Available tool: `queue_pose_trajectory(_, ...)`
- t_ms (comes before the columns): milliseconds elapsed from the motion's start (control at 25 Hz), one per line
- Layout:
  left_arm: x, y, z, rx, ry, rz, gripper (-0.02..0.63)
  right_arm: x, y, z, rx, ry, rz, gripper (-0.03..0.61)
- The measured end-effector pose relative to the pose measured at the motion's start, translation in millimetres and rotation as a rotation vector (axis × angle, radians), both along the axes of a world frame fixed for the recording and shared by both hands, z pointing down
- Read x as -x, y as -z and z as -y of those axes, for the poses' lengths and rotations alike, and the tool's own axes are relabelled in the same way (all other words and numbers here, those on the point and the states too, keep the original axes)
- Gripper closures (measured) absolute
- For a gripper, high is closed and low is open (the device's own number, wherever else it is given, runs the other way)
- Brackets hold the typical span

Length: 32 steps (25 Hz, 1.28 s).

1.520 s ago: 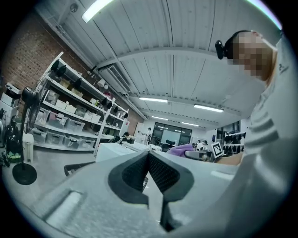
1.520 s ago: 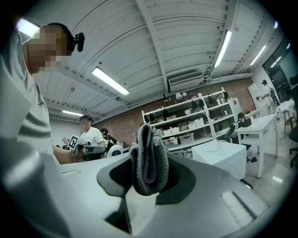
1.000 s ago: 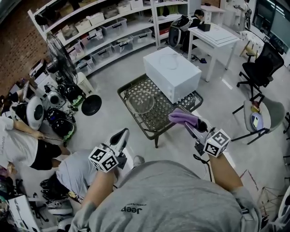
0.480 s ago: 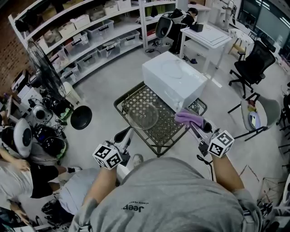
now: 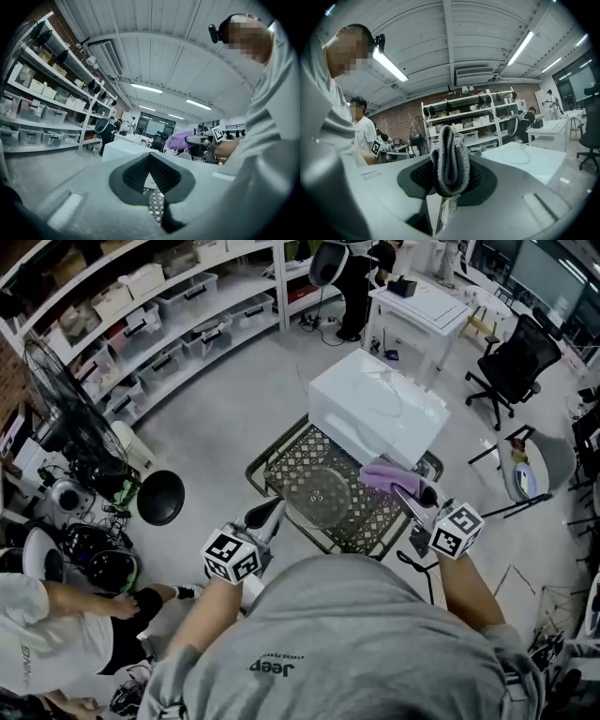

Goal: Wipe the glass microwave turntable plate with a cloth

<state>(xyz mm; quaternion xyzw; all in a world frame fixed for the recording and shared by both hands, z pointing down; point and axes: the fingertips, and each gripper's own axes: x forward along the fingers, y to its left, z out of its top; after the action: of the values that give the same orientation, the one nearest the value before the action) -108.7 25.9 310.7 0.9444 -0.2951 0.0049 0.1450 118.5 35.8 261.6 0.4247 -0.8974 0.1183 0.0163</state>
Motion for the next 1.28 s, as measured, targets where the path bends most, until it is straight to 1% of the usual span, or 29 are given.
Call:
queue_pose_trajectory(160,0.0,-19.5,15.9,0.026,-0.018,0.025,0.615,4.6,-10.5,17.4,0.044,-0.011,-0.013,0.466)
queue_pose_trajectory(280,-5.4,-31.1,27.1,0.062,-0.001,0.031,0.615,1.4,-17.3,32.2,0.078,0.003,-0.009,0.465)
queue_pose_trajectory(360,-15.4,-40.0,39.7,0.078,0.017,0.043,0.615,-5.5,-22.4,45.9,0.084,0.023,-0.004,0.465)
queue_pose_trajectory(480,-36.0,-57.6,53.8,0.084,0.051,0.09,0.615,-18.4,-31.9,62.5,0.083,0.076,0.0,0.465)
queue_pose_trajectory(560,-45.2,-74.4,55.2,0.099,0.096,0.143,0.615,-21.8,-41.0,69.0,0.097,0.132,0.008,0.465)
queue_pose_trajectory(680,-50.6,-112.9,53.0,0.151,0.172,0.267,0.615,-24.1,-61.1,75.9,0.128,0.219,0.004,0.465)
queue_pose_trajectory(760,-52.5,-140.9,56.4,0.187,0.2,0.348,0.615,-25.9,-73.7,83.4,0.131,0.266,-0.025,0.465)
queue_pose_trajectory(840,-51.2,-167.9,60.8,0.225,0.216,0.413,0.615,-25.2,-87.3,92.4,0.136,0.294,-0.043,0.465)
queue_pose_trajectory(920,-47.0,-192.4,63.2,0.249,0.214,0.464,0.615,-19.1,-103.1,100.8,0.148,0.304,-0.043,0.465)
queue_pose_trajectory(1080,-37.7,-238.4,59.1,0.276,0.165,0.556,0.615,-0.7,-141.2,110.0,0.187,0.3,-0.041,0.466)
queue_pose_trajectory(1280,-30.3,-284.9,56.2,0.265,0.097,0.666,0.614,26.0,-184.0,127.2,0.208,0.295,-0.069,0.465)
